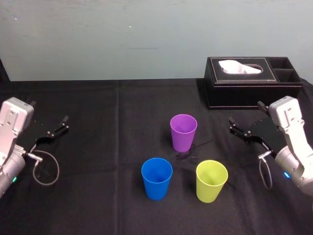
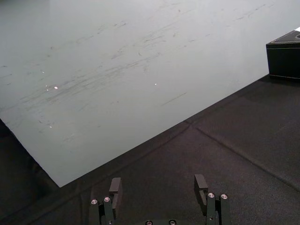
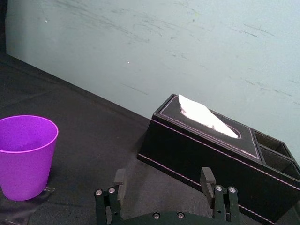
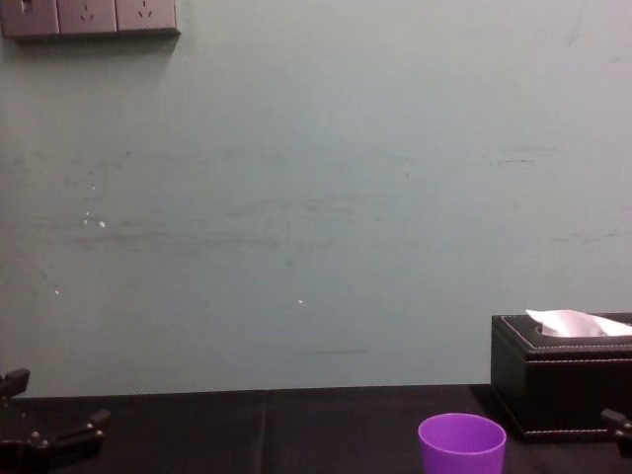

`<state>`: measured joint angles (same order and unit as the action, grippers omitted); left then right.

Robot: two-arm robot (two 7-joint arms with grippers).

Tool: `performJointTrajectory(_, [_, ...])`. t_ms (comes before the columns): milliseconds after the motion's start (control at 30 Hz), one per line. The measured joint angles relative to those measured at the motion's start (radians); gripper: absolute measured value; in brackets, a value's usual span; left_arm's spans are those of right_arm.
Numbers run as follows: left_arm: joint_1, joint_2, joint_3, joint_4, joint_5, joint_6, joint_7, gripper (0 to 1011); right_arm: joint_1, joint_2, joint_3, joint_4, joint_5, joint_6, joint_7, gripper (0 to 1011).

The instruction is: Stack the three plastic cups sequentially using one hand.

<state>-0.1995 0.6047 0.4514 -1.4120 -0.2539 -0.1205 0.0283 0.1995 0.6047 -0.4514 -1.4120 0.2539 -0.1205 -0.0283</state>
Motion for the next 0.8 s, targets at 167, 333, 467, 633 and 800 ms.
performJointTrajectory(167, [0.0,0.0,0.0,0.0,0.0,0.0,0.0,1010,0.0,0.0,0.0,0.0,0.0,0.0,0.0,1000])
performJointTrajectory(333, [0.0,0.0,0.0,0.0,0.0,0.0,0.0,1010,0.0,0.0,0.0,0.0,0.0,0.0,0.0,1000])
performJointTrajectory(467, [0.0,0.0,0.0,0.0,0.0,0.0,0.0,1010,0.0,0.0,0.0,0.0,0.0,0.0,0.0,1000])
performJointTrajectory(633, [0.0,0.0,0.0,0.0,0.0,0.0,0.0,1010,0.0,0.0,0.0,0.0,0.0,0.0,0.0,1000])
performJointTrajectory(800, [0.0,0.0,0.0,0.0,0.0,0.0,0.0,1010,0.0,0.0,0.0,0.0,0.0,0.0,0.0,1000])
